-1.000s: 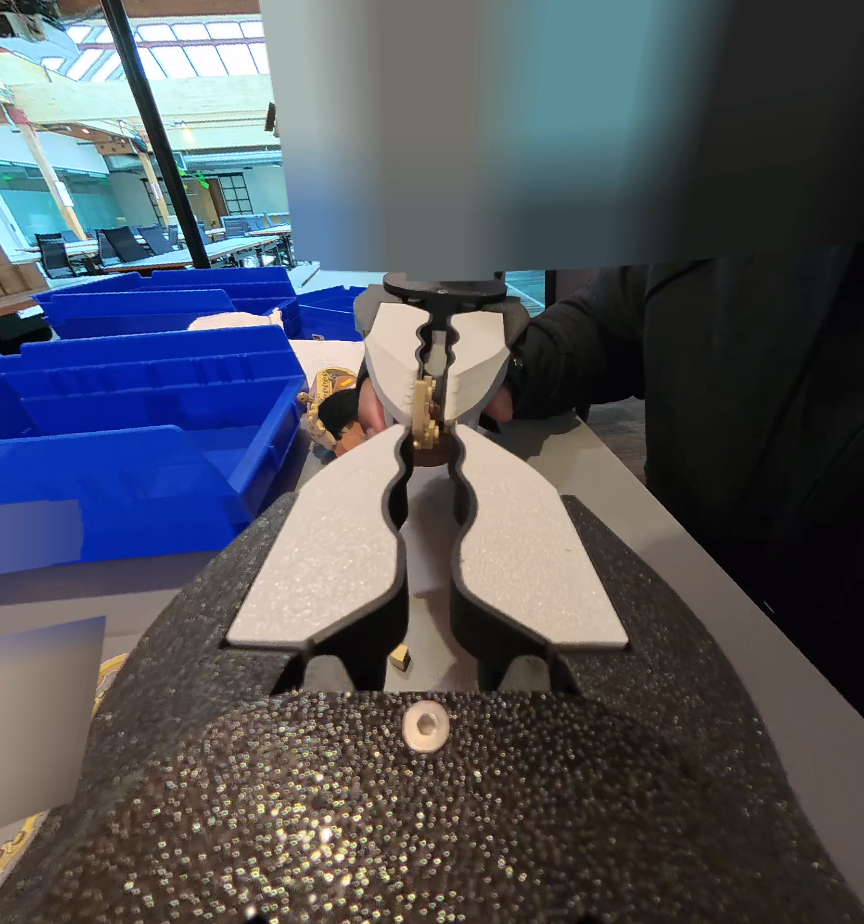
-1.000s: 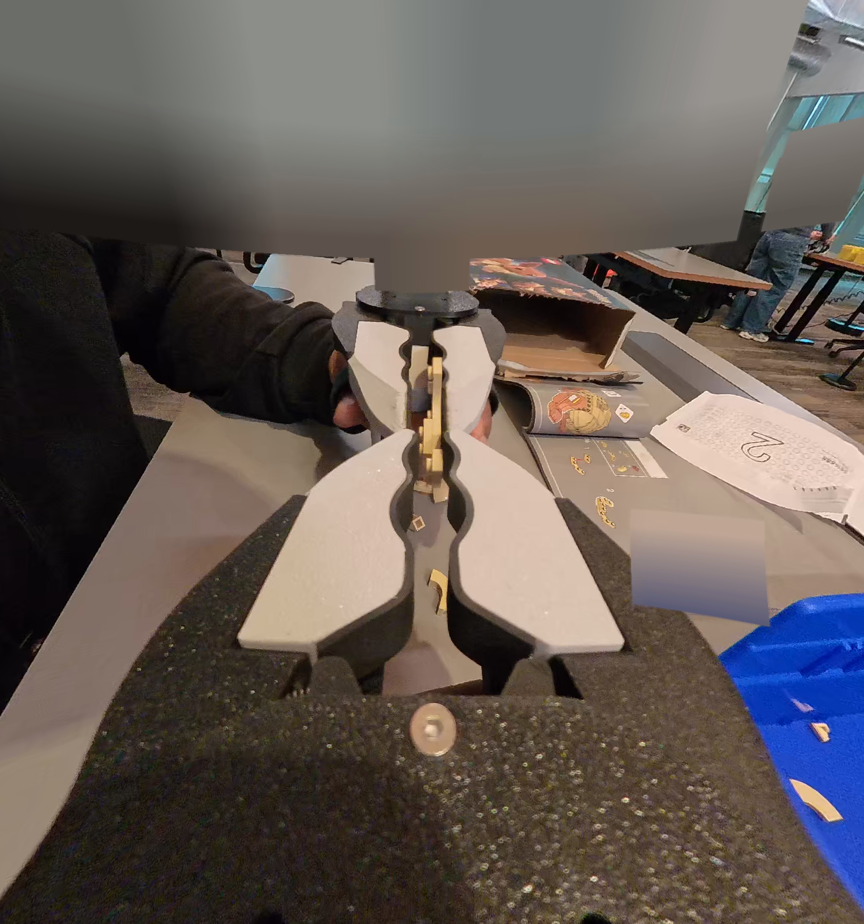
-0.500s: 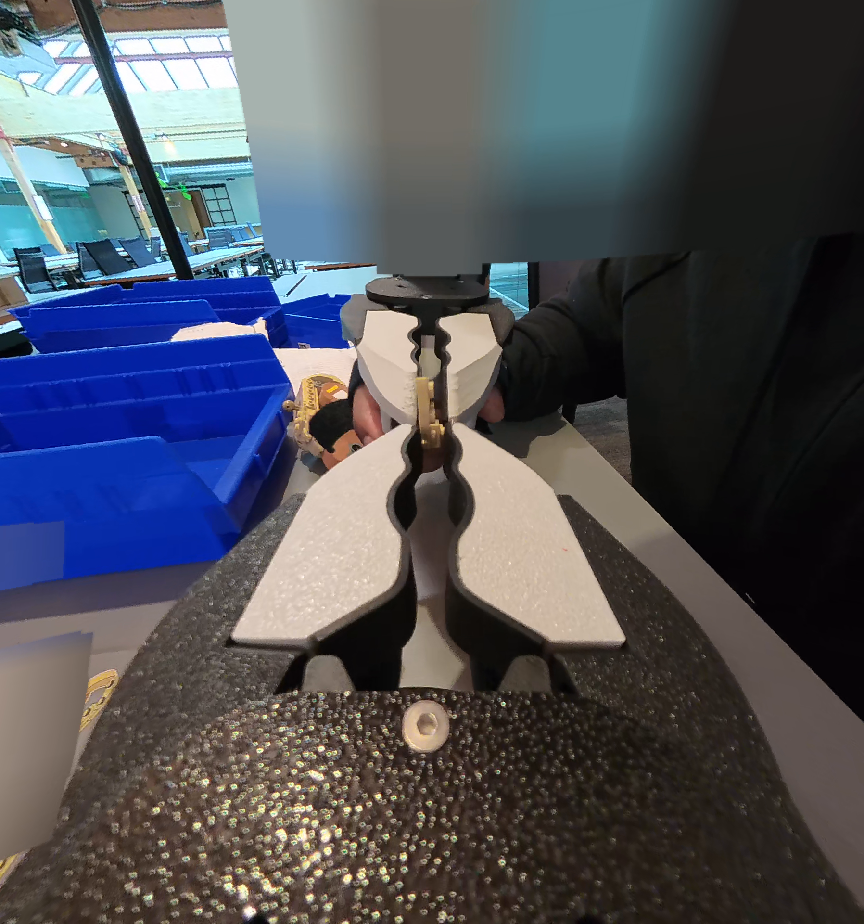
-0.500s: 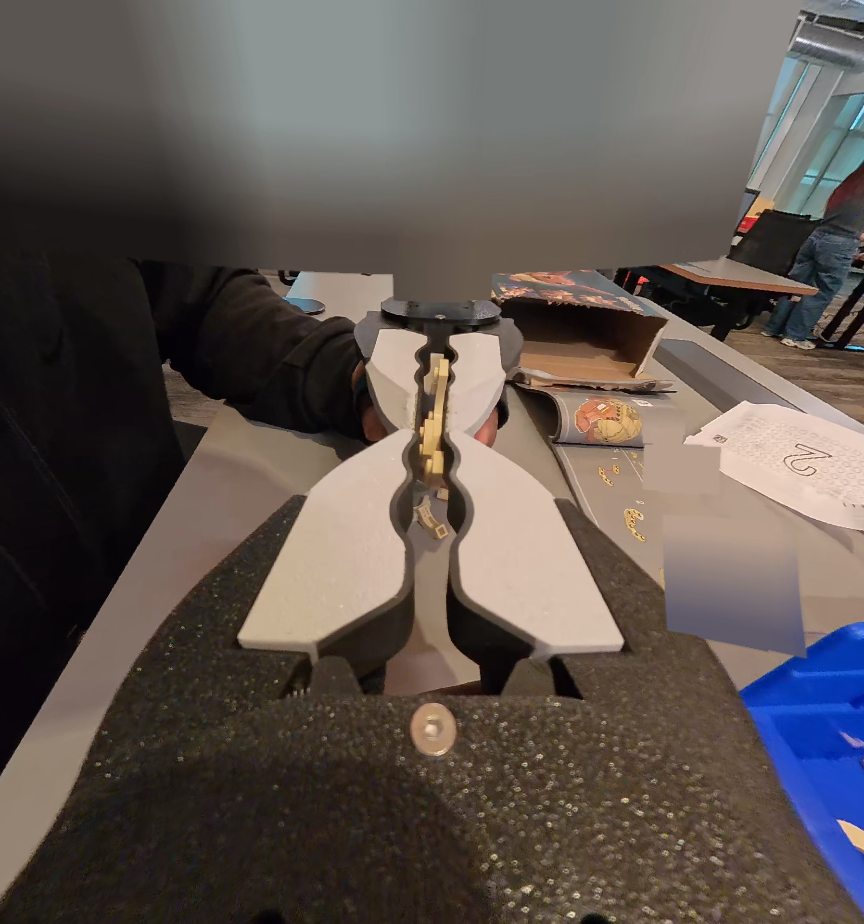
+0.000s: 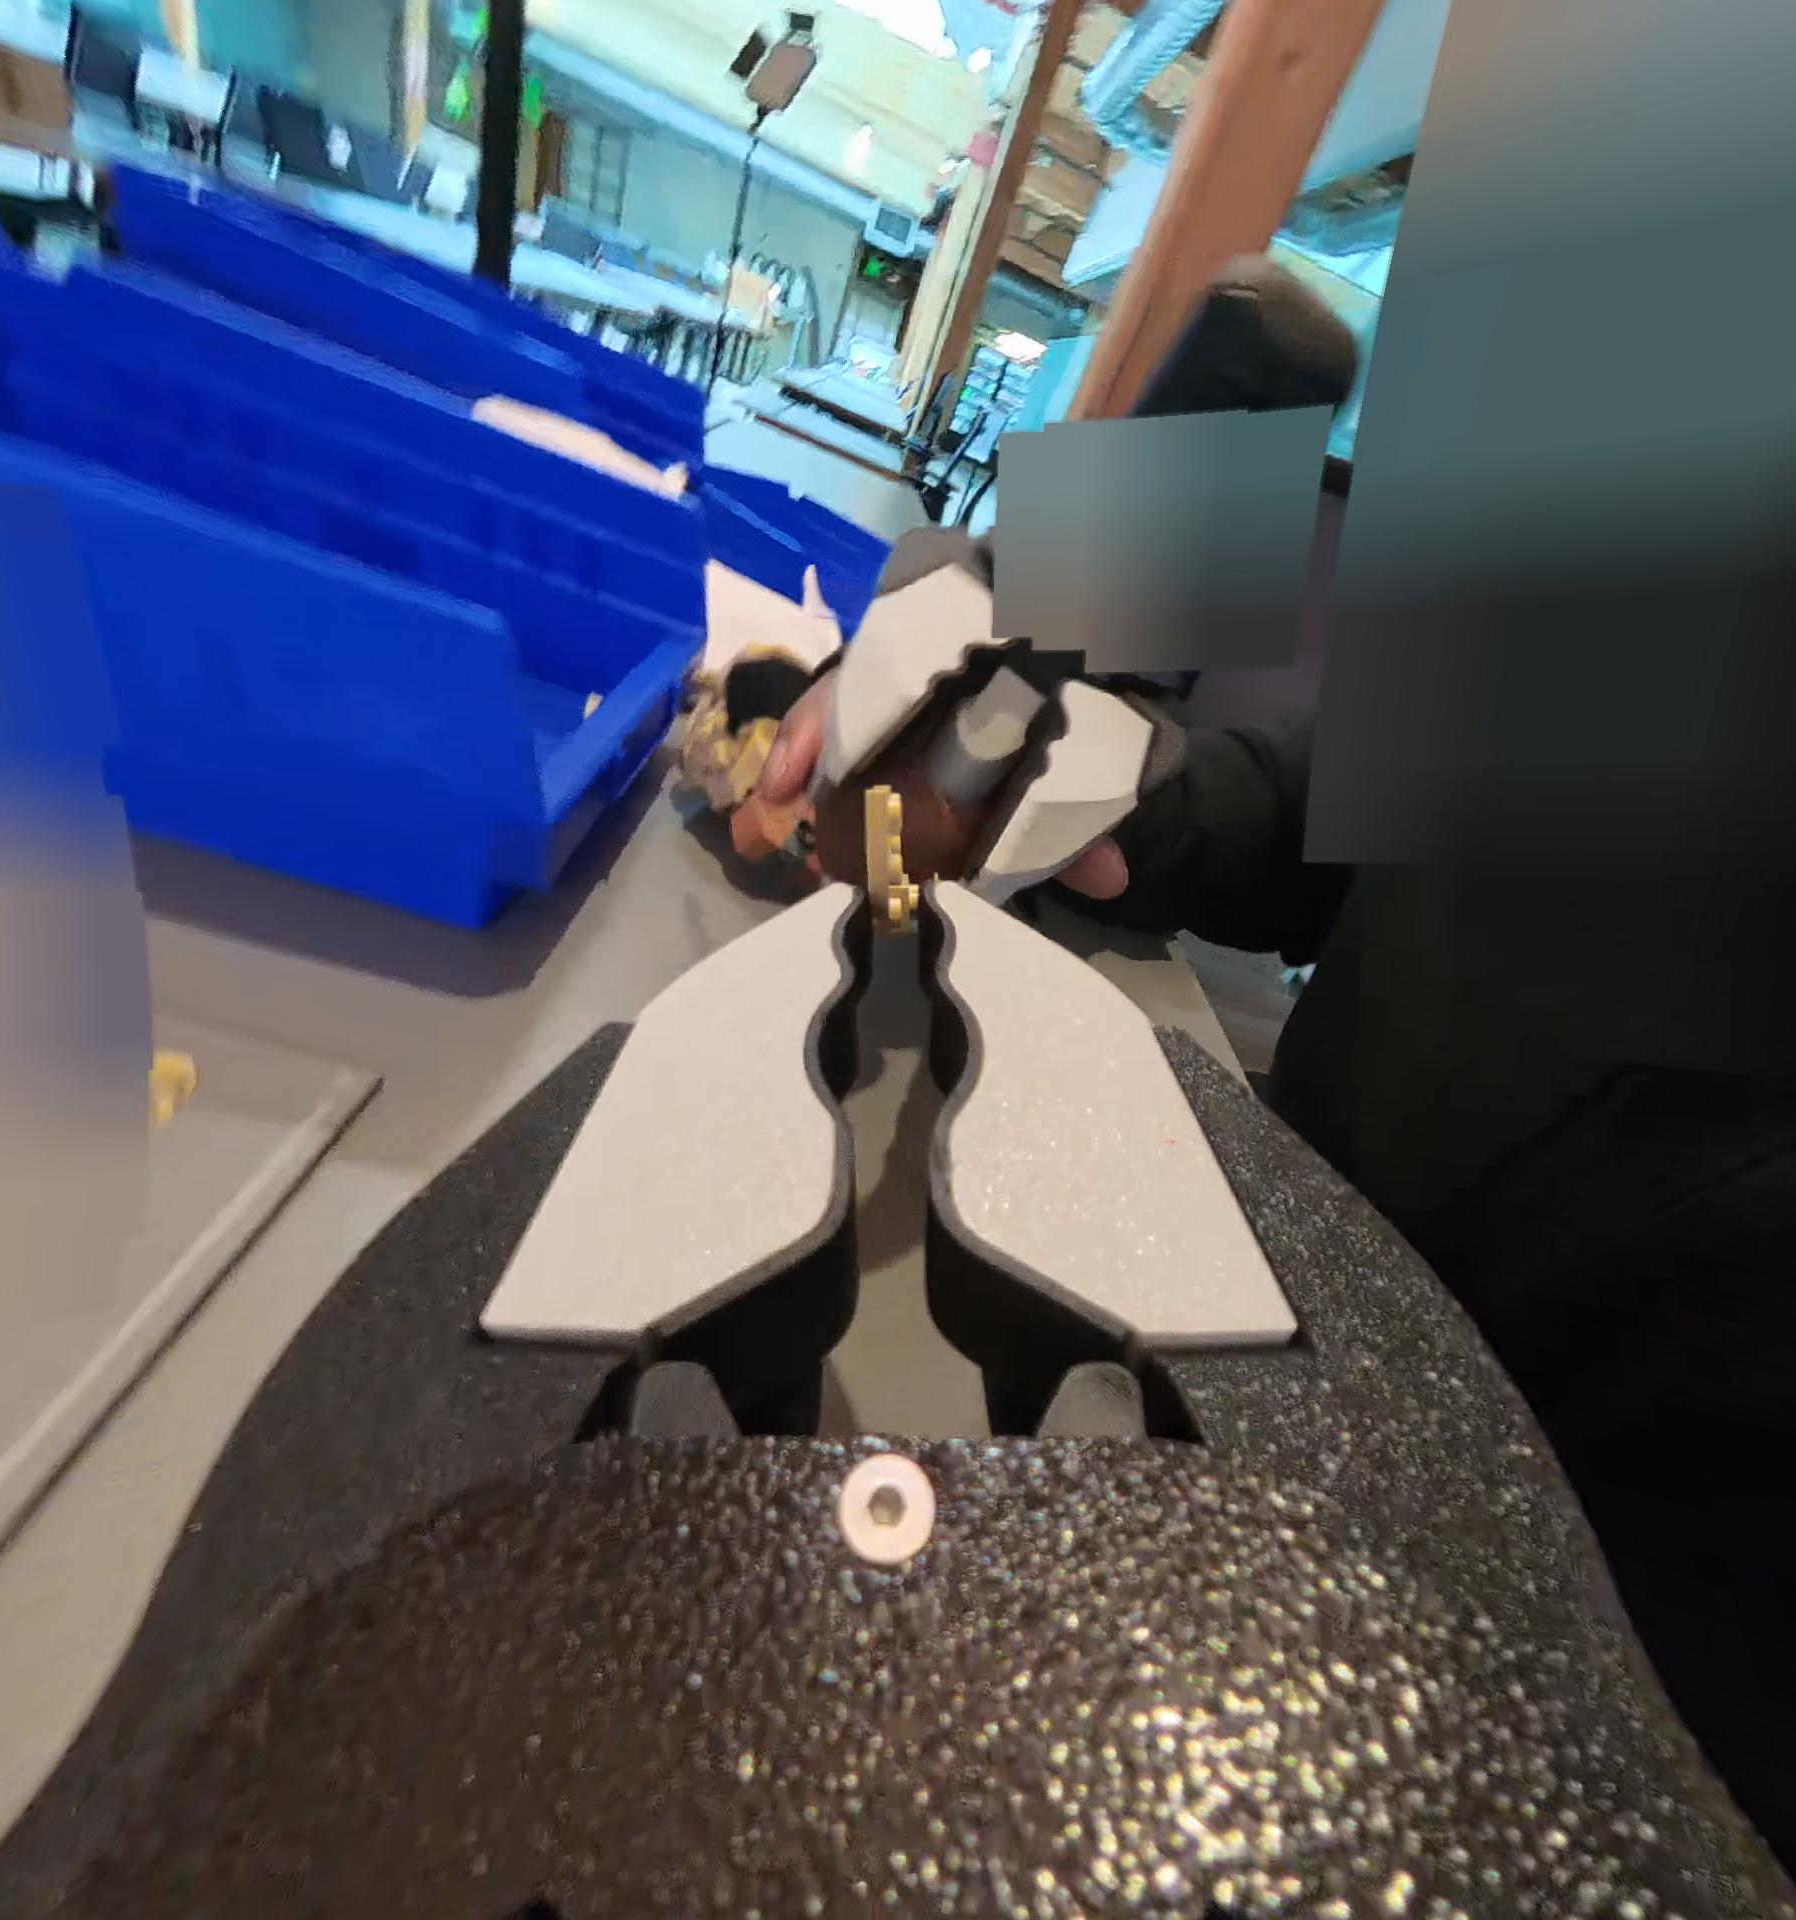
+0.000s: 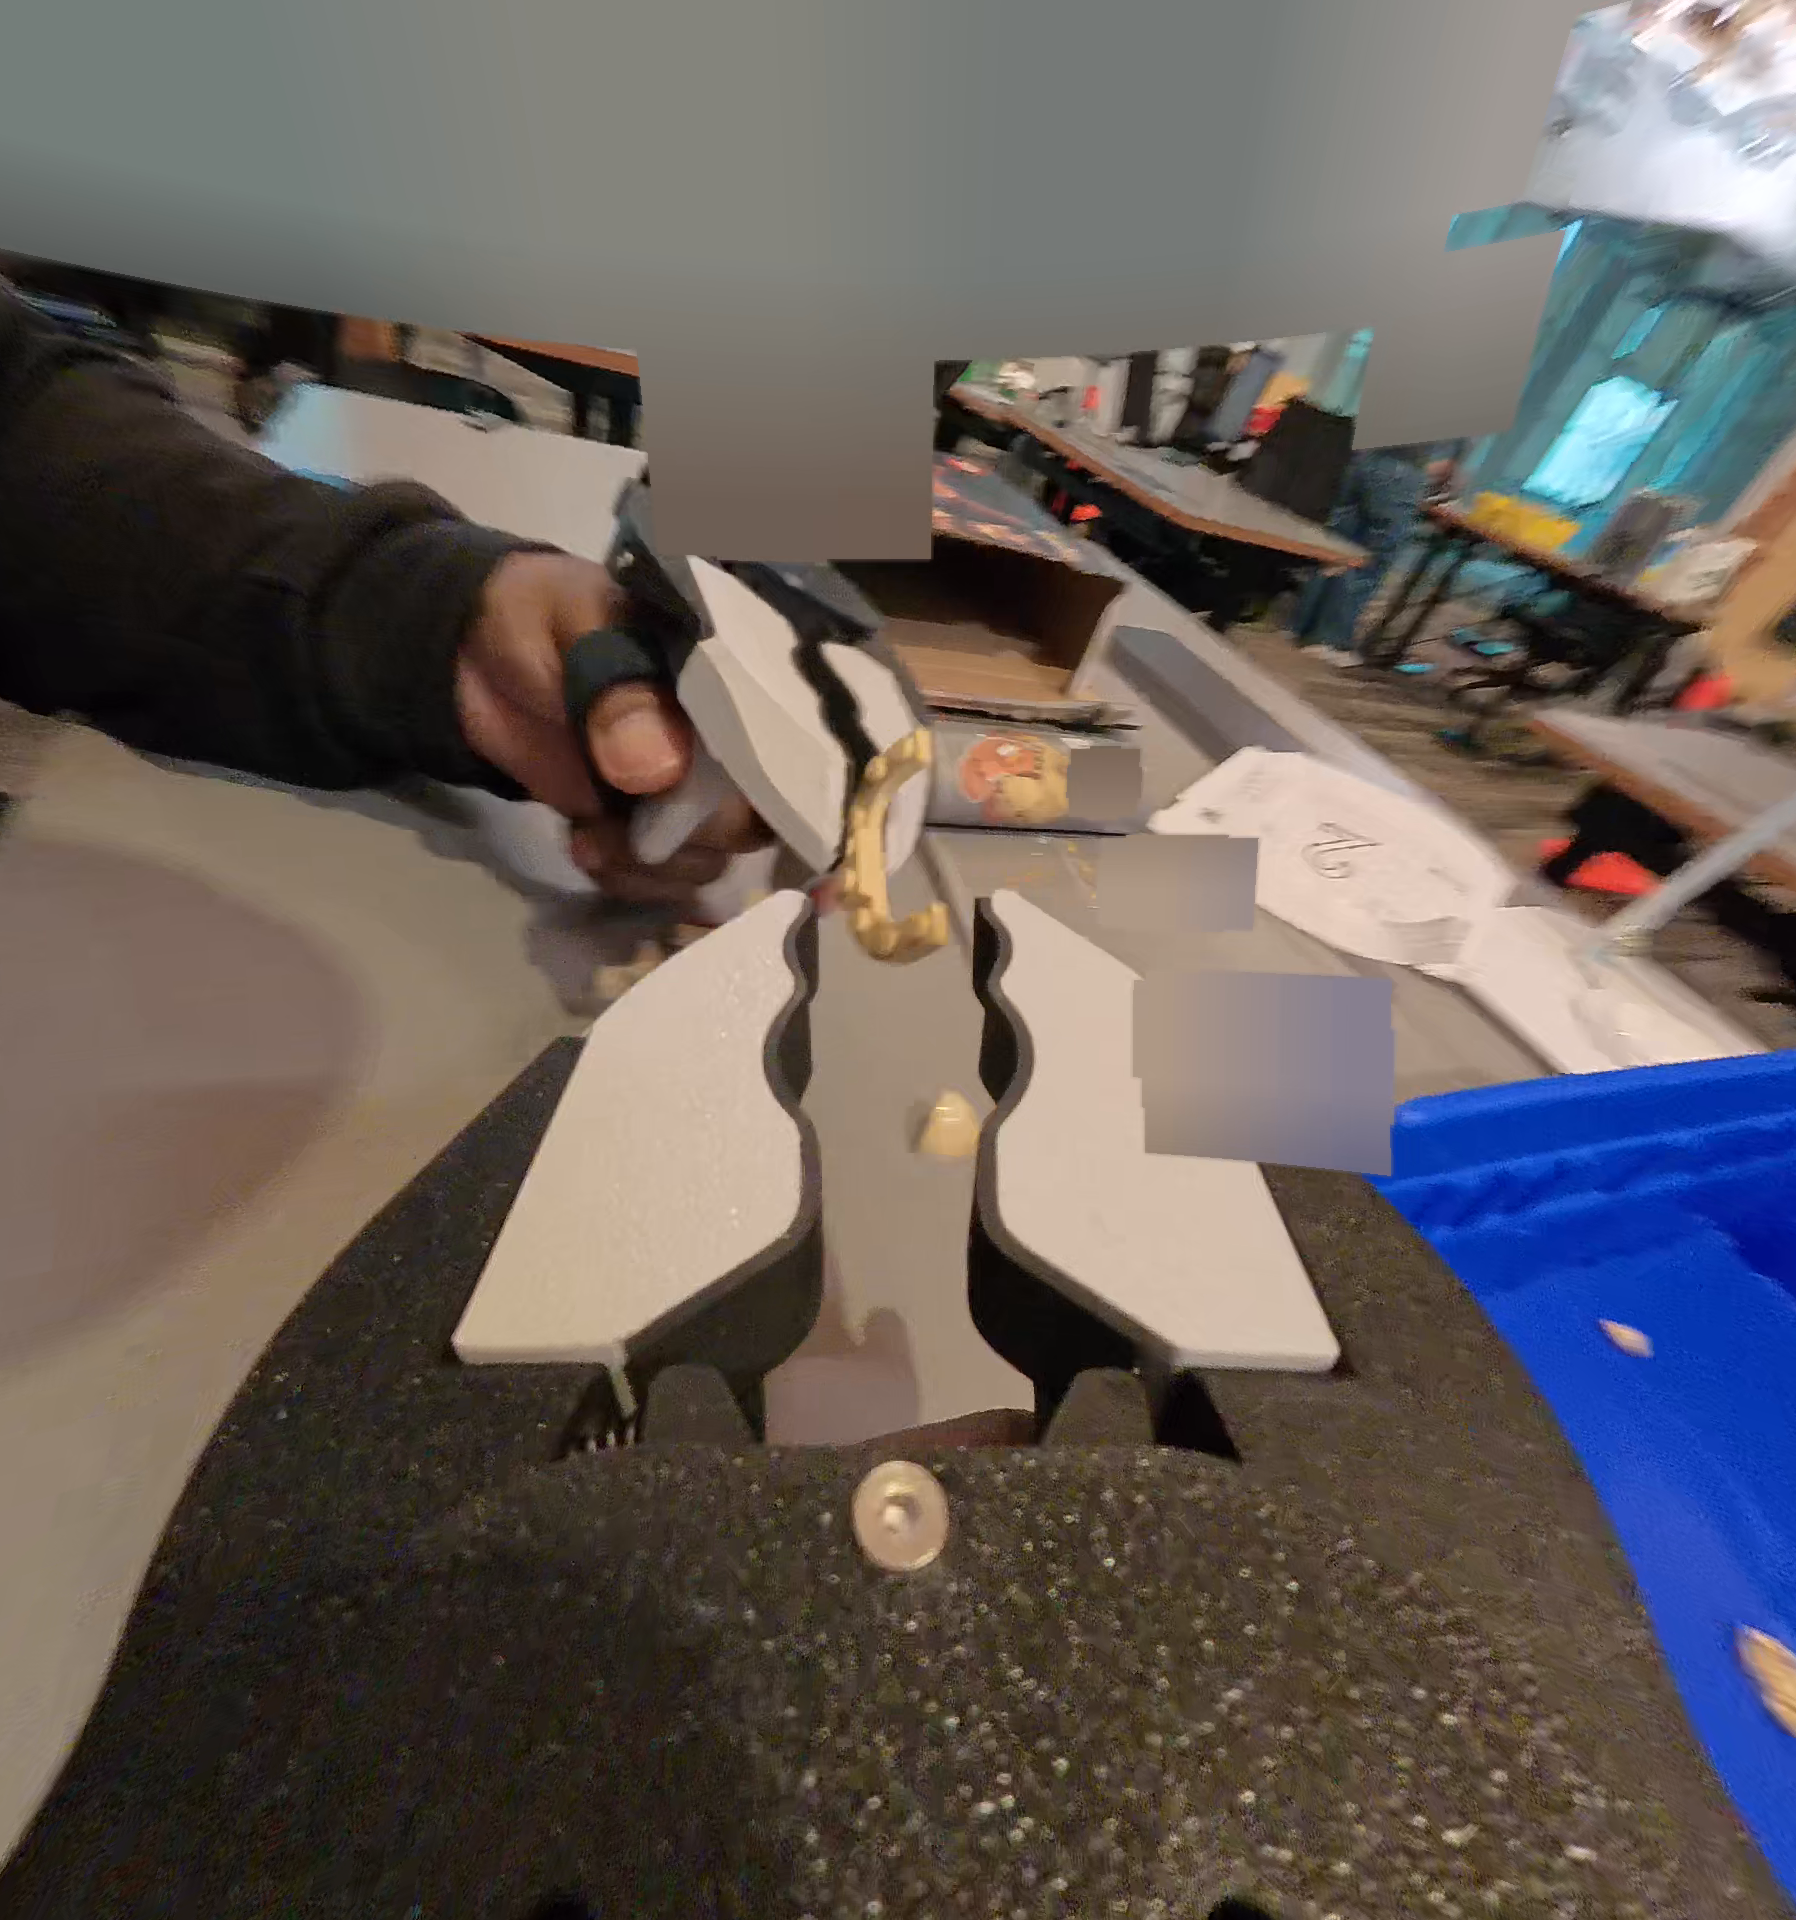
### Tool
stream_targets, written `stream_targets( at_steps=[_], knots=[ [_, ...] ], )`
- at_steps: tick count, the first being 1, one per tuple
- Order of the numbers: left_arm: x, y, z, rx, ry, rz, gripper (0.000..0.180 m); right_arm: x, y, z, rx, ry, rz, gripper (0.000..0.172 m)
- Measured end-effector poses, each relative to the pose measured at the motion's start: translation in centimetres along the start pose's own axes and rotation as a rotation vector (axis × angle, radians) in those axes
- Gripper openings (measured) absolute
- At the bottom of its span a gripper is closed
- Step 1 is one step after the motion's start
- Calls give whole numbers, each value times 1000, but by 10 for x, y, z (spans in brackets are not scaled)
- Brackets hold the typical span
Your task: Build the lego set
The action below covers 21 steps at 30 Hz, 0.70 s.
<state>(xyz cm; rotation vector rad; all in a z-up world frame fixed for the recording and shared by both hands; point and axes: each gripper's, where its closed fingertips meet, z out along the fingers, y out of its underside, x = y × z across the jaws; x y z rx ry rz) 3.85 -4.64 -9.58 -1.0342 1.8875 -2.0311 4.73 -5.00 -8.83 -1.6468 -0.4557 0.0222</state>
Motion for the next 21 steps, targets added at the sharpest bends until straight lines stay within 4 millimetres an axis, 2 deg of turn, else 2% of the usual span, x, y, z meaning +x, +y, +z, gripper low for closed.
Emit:
stream_targets(
  at_steps=[3, 6, 10, 14, 18, 19, 21],
  knots=[
    [-10, 9, 0, -37, -31, -225, 8, 12, 9, 1, -78, 172, -272, 28],
    [-10, 6, -1, 6, -15, -362, 8, 2, 20, 8, -158, 194, -498, 31],
    [-9, 7, -2, 16, -2, -428, 8, -1, 16, 13, -125, 207, -433, 36],
    [-8, 8, -1, 25, 23, -484, 8, 5, 15, 13, -122, 240, -401, 35],
    [-7, 11, 2, 22, 50, -526, 8, 1, 18, 13, -119, 205, -398, 20],
    [-7, 11, 3, 16, 58, -532, 8, 0, 17, 12, -114, 202, -398, 5],
    [-7, 15, 5, -10, 58, -523, 16, -3, 17, 11, -100, 174, -378, 5]
  ],
)
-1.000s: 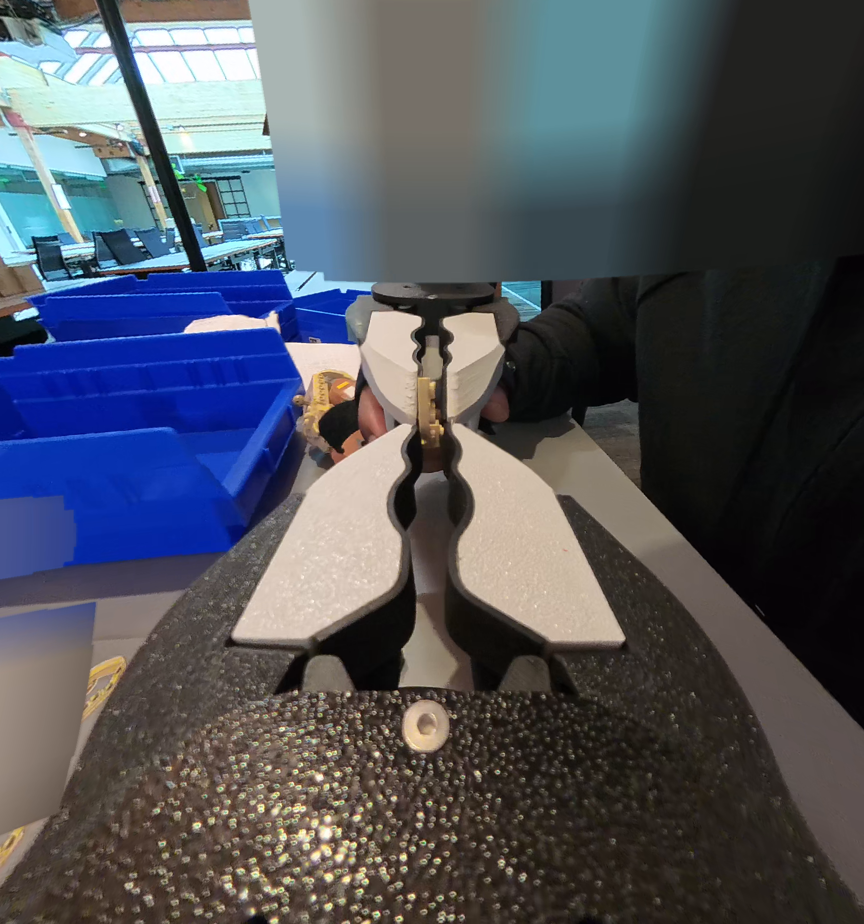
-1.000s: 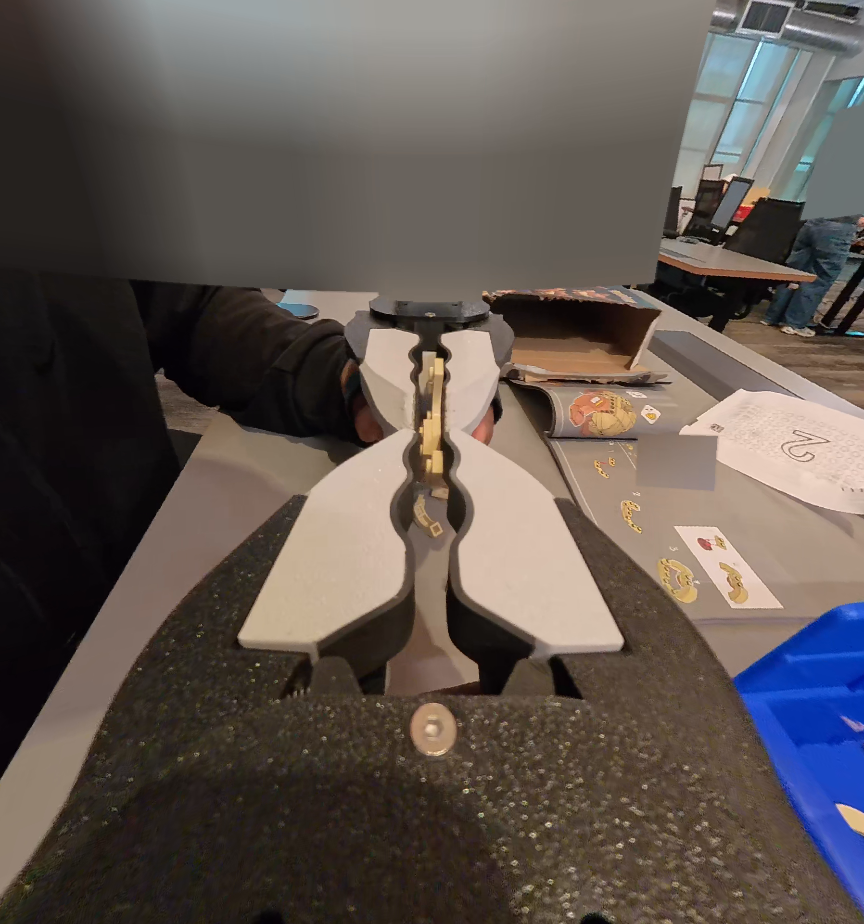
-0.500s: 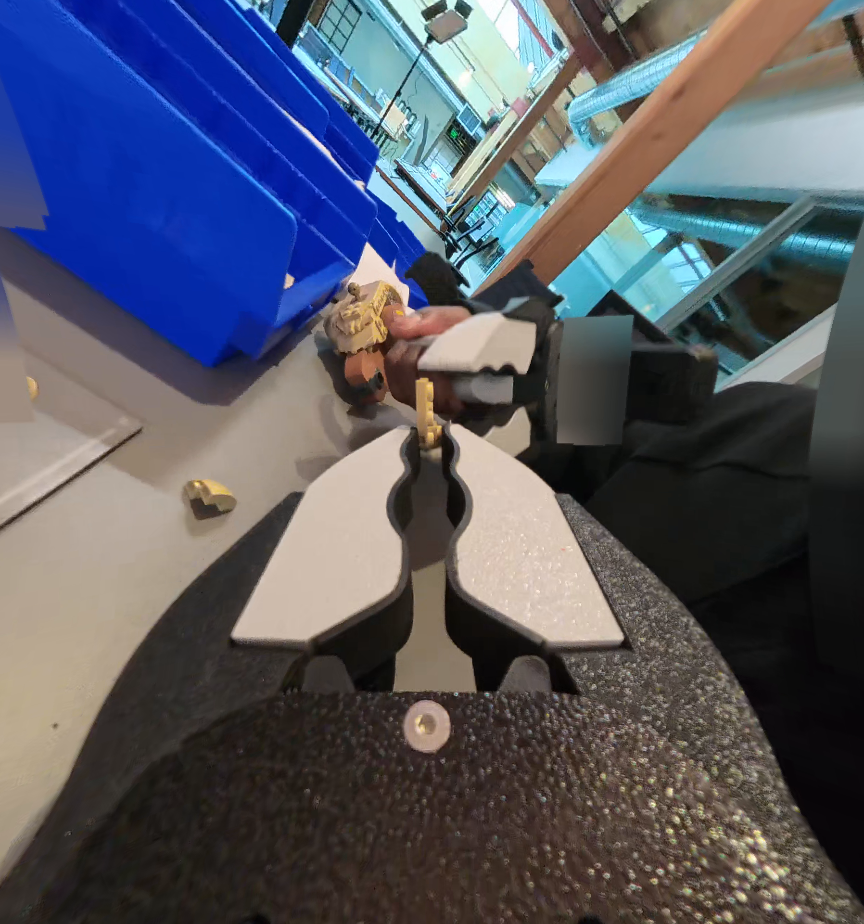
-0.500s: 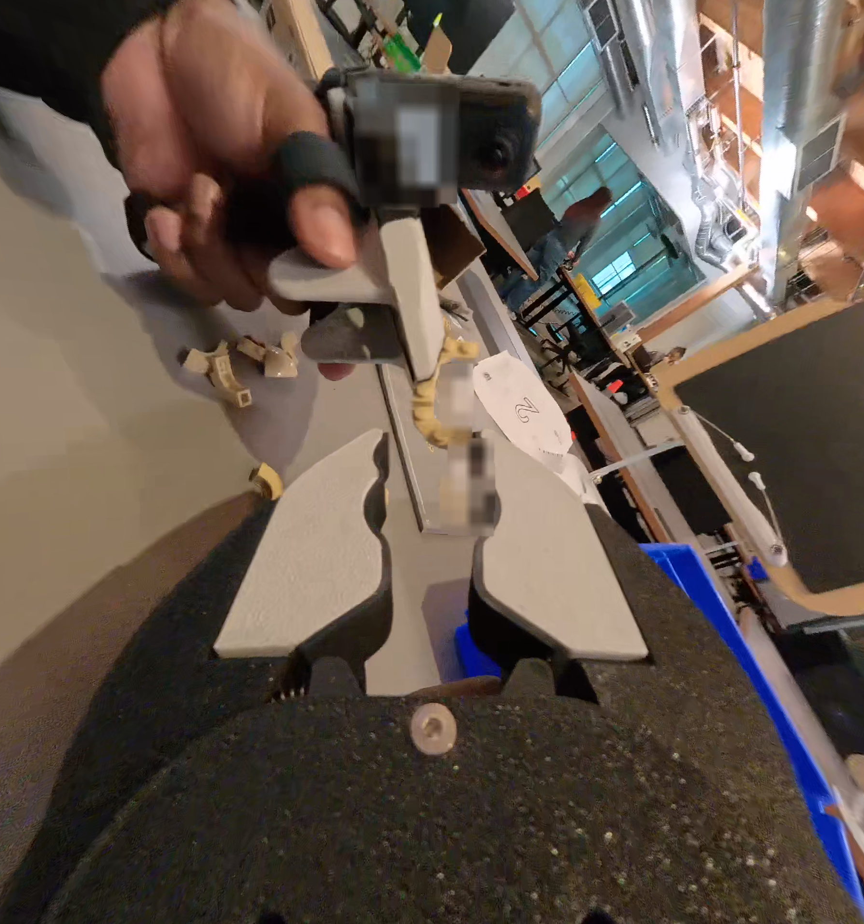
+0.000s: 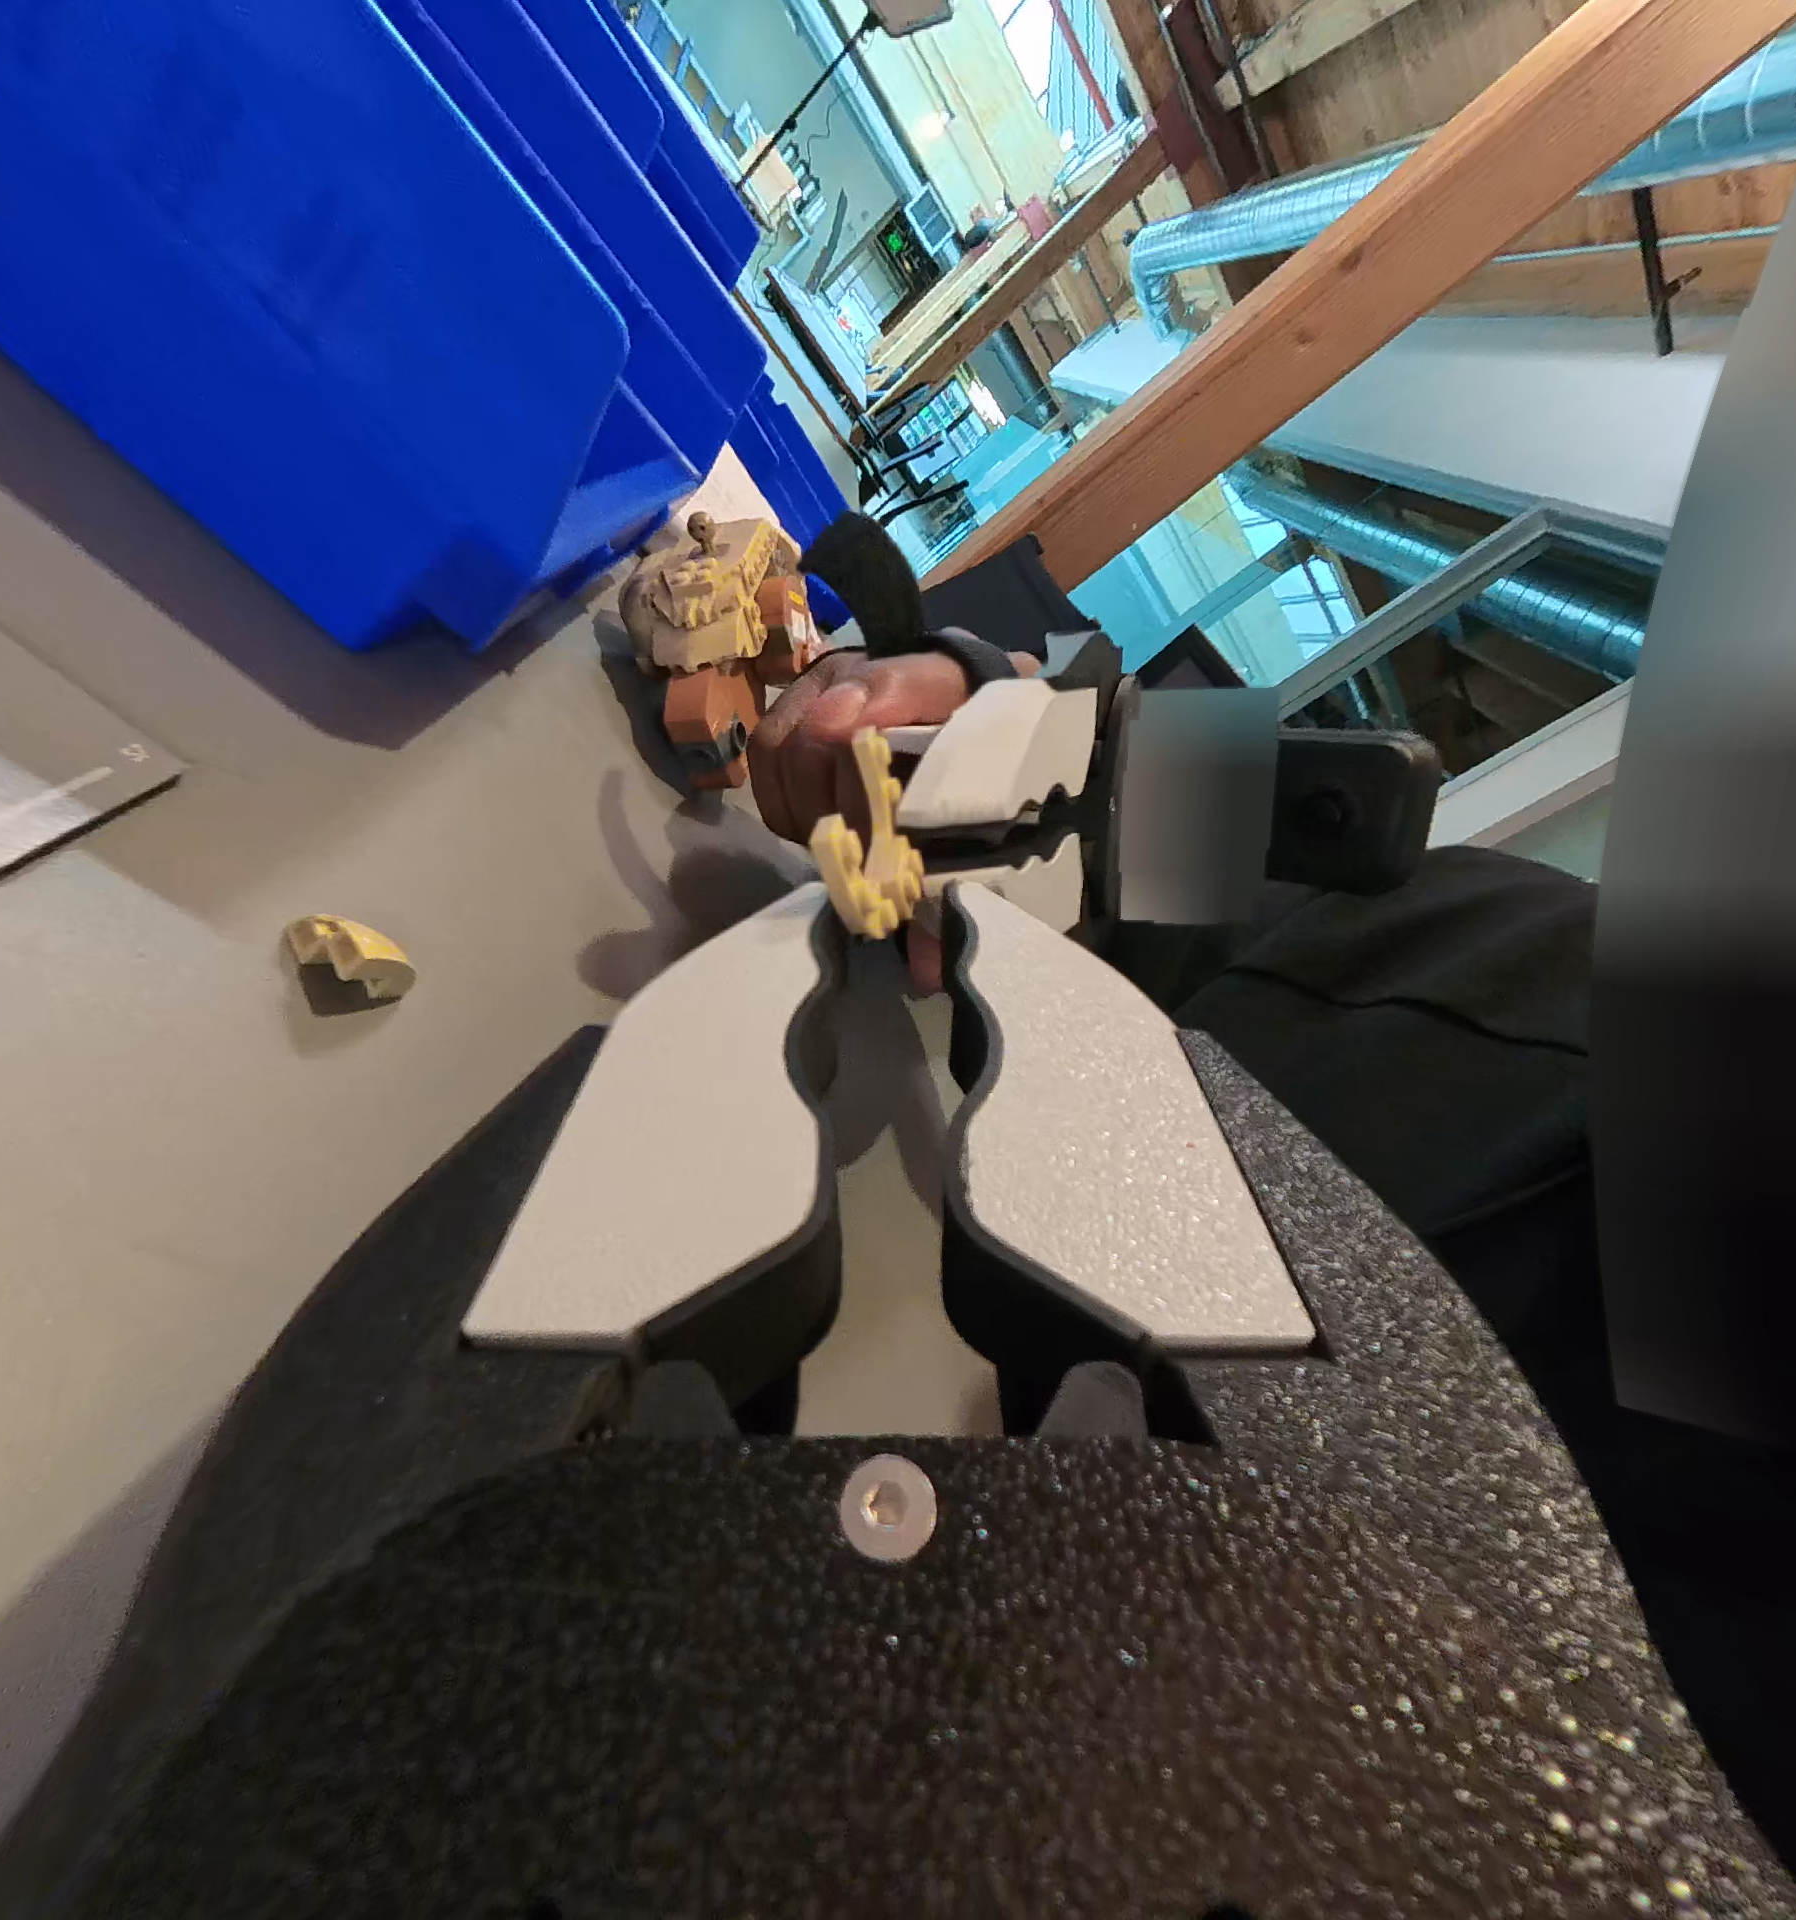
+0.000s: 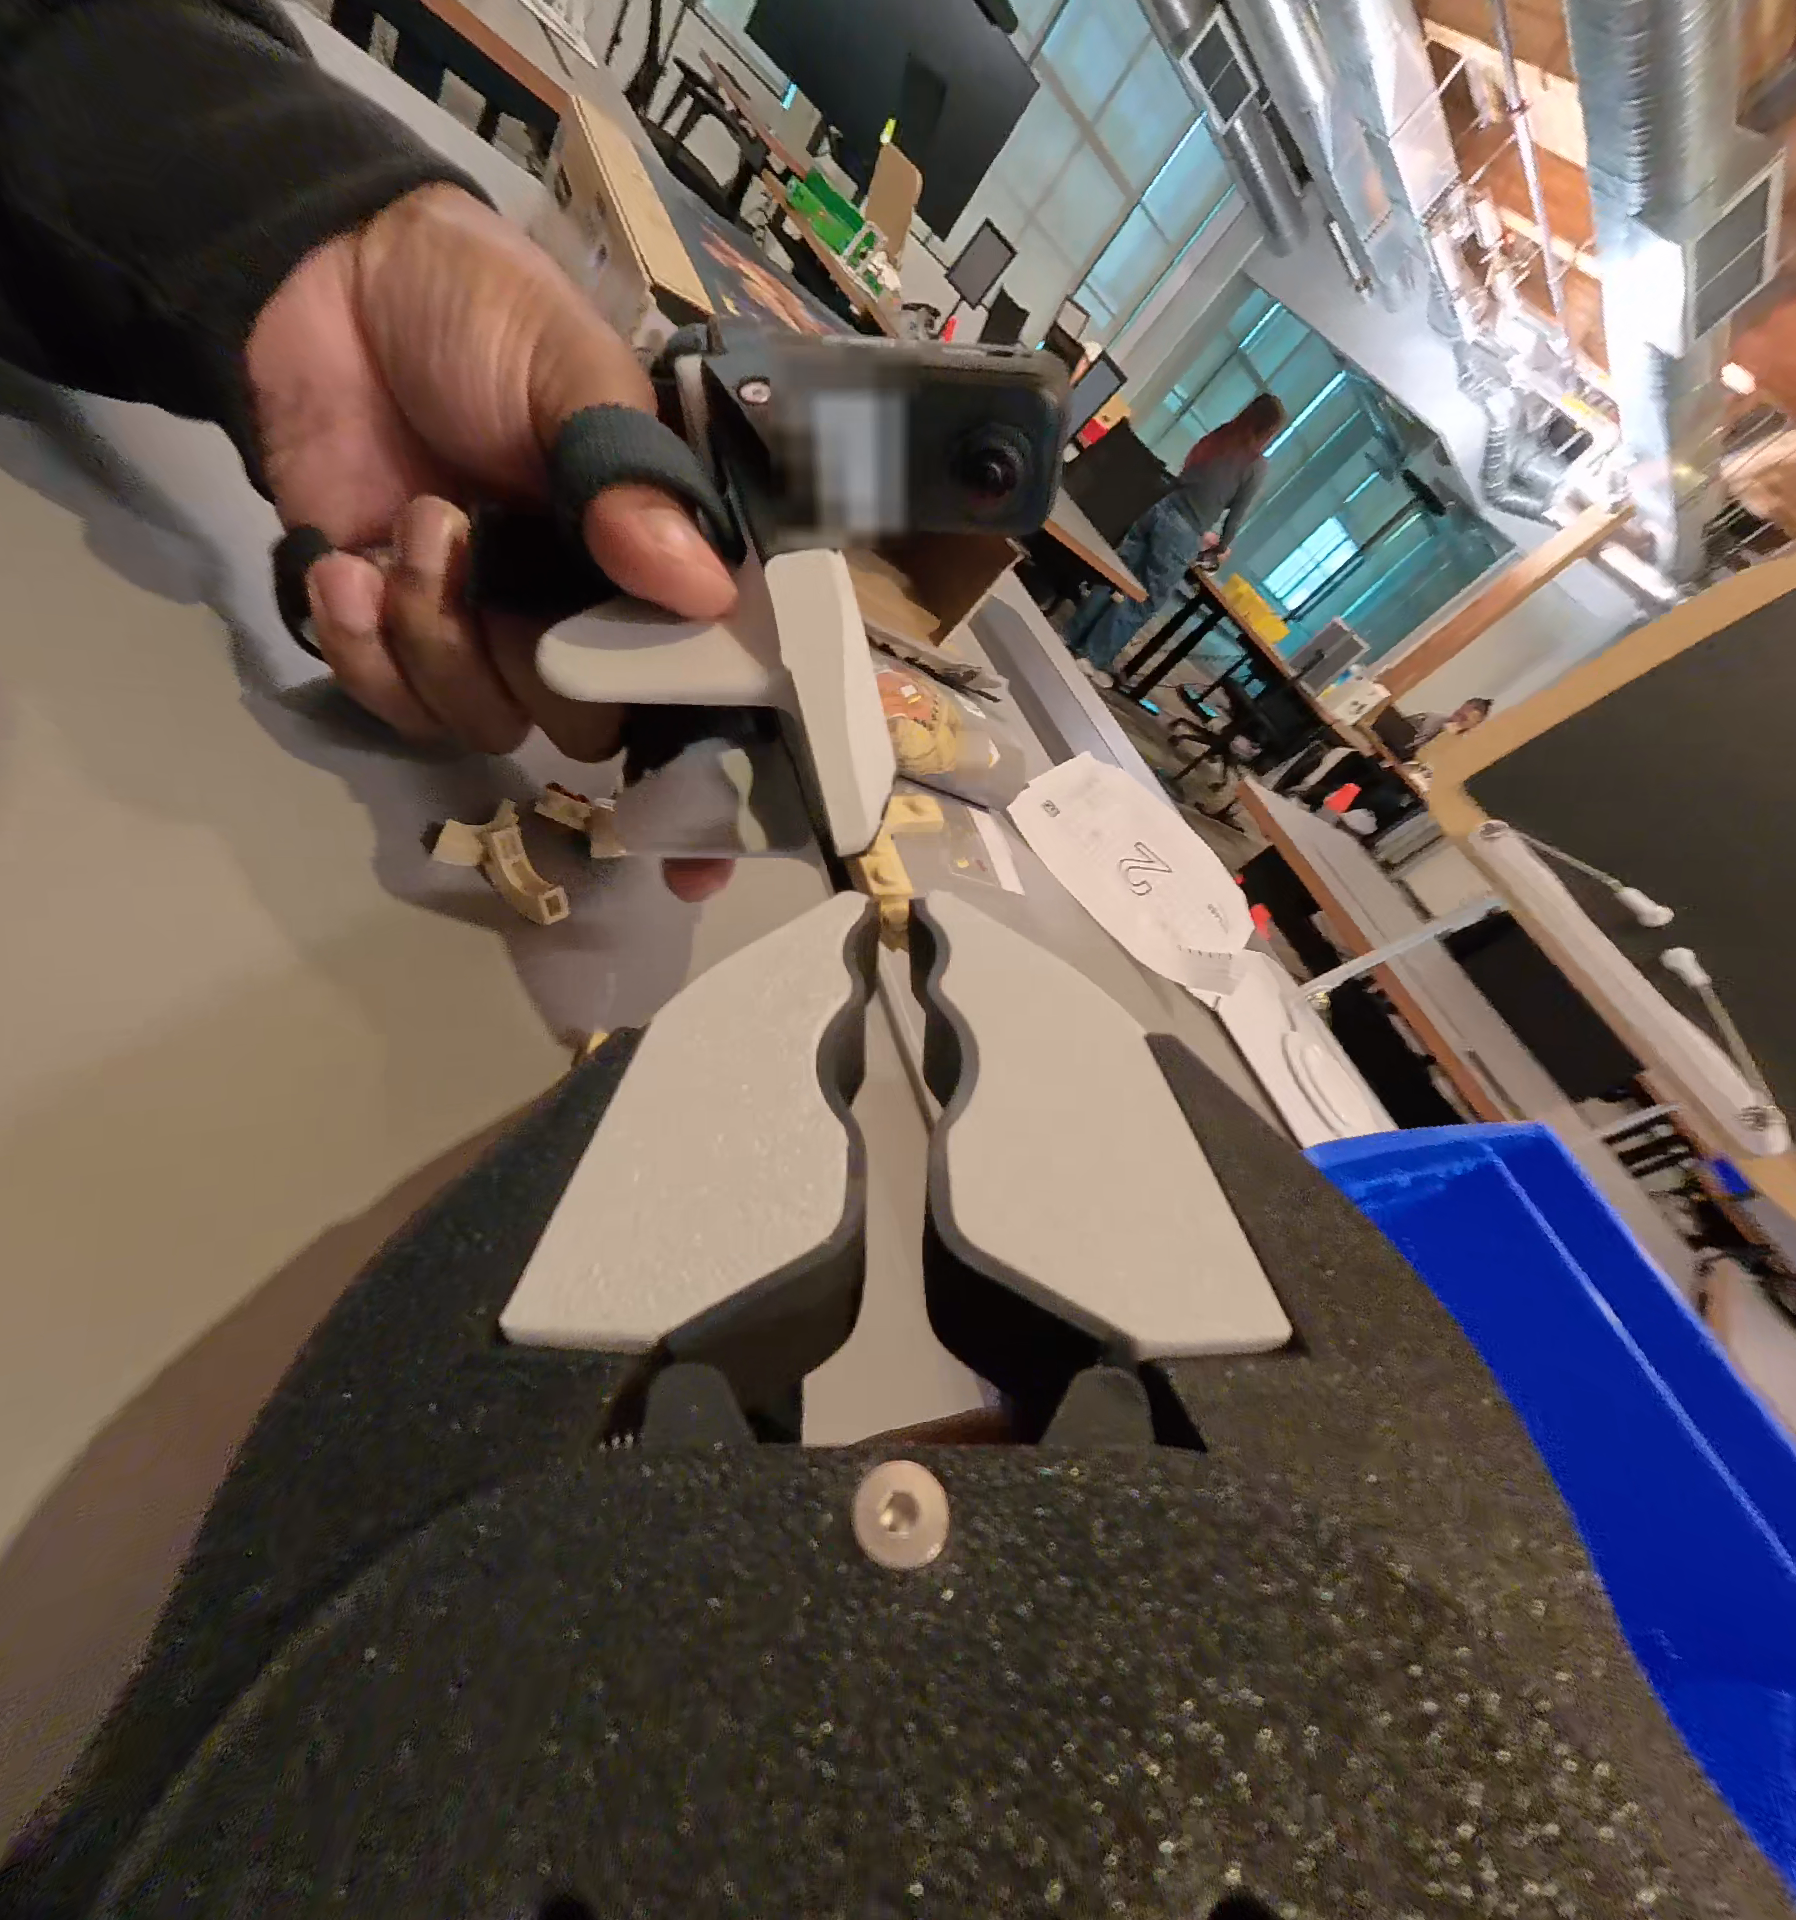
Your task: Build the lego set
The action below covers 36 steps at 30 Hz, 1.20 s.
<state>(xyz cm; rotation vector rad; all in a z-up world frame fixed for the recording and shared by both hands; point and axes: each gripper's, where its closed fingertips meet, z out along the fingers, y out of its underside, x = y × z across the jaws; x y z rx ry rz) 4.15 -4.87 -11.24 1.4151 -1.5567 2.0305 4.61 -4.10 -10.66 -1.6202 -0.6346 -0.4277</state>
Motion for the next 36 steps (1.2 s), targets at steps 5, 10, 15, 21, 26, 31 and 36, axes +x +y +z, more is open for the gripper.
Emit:
stream_targets(
  at_steps=[5, 10, 15, 21, 26, 31, 36],
  knots=[
    [-5, -3, -4, -1, -22, 40, 16, -3, 5, 0, -12, -53, 72, 4],
    [-15, 3, -8, -62, -58, 62, 14, -12, 13, 3, -44, -109, 110, 4],
    [-30, 8, -23, -157, -128, 100, 15, -41, 21, 2, -96, -296, 192, 3],
    [-41, 1, -46, -218, -239, 243, 16, -78, 32, -5, -238, -524, 225, 3],
    [-55, -16, -61, -172, -355, 405, 16, -85, 35, -7, -265, -555, 176, 11],
    [-53, -37, -68, -92, -433, 671, 18, -60, 20, -3, -124, -472, 276, 26],
    [-32, -57, -67, 73, -497, 958, 26, -13, -5, -1, 93, -255, 411, 20]
  ],
)
